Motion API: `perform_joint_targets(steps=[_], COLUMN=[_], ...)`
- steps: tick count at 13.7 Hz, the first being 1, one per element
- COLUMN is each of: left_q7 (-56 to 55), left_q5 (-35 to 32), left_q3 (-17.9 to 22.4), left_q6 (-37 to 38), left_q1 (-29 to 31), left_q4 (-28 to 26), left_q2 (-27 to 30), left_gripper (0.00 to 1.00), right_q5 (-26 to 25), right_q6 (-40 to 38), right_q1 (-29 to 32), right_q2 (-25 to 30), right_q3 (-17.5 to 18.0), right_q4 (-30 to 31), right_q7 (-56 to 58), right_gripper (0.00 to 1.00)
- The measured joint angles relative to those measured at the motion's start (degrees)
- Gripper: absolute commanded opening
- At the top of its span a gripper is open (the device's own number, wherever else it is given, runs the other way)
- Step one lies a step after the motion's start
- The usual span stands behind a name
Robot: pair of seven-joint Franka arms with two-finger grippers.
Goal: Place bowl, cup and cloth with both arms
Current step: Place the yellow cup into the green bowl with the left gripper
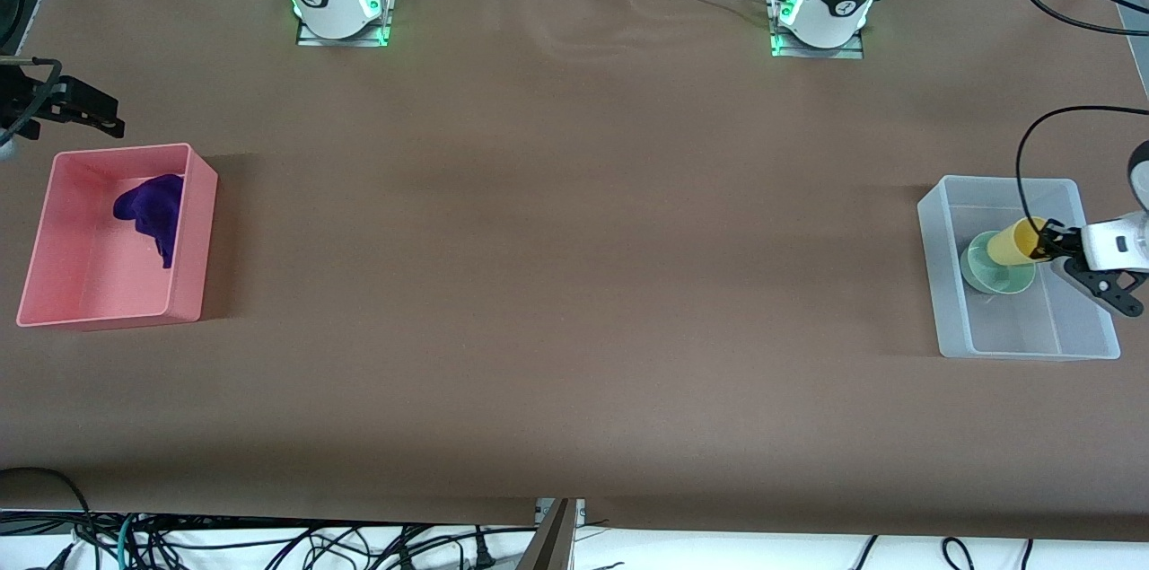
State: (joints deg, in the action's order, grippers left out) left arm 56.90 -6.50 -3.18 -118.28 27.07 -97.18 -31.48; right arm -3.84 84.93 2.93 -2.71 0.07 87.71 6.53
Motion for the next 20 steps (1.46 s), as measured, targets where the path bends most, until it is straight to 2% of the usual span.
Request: perform_joint_targets(steps=[1, 2, 6, 8, 12, 14, 17, 18, 20], left_q7=[0.0, 0.0, 2.7, 3.0, -7.0, -13.6, -22.6, -26.0, -32.7], left_q5=[0.2, 0.3, 0.6, 0.9, 1.0, 1.0, 1.0, 1.1, 1.1], left_q3=[0.0, -0.1, -0.2, -2.0, -8.9, -12.0, -17.2, -18.0, -17.0], left_q6=[-1.5, -2.0, -2.4, -0.1, 12.5, 22.2, 32.5, 34.7, 36.5], left_q1=[0.0, 0.0, 0.5, 0.7, 0.6, 0.5, 0.5, 0.1, -2.9], left_q4=[-0.7, -1.0, -1.0, -0.3, 3.2, 6.9, 12.5, 13.7, 14.5], left_q2=[0.0, 0.0, 0.9, 3.6, 10.4, 12.8, 15.8, 17.0, 20.0], left_gripper=[0.45, 0.99, 1.0, 1.0, 1.0, 1.0, 1.0, 1.0, 1.0], right_q5=[0.0, 0.0, 0.0, 0.0, 0.0, 0.0, 0.0, 0.0, 0.1], right_q6=[0.0, 0.0, 0.0, 0.0, 0.0, 0.1, 0.1, 0.1, 0.1], right_q1=[0.0, 0.0, 0.0, 0.0, 0.0, 0.0, 0.0, 0.0, 0.0], right_q2=[0.0, -0.1, -0.1, -0.2, -0.5, -0.5, -0.5, -0.5, -0.5], right_q3=[0.0, 0.0, 0.0, 0.0, 0.0, 0.0, 0.1, 0.0, 0.1], right_q4=[0.0, 0.0, 0.0, 0.0, 0.0, 0.0, 0.0, 0.0, 0.0], right_q7=[0.0, 0.0, 0.0, 0.0, 0.0, 0.0, 0.0, 0.0, 0.0], right_gripper=[1.0, 1.0, 1.0, 1.0, 1.0, 1.0, 1.0, 1.0, 1.0])
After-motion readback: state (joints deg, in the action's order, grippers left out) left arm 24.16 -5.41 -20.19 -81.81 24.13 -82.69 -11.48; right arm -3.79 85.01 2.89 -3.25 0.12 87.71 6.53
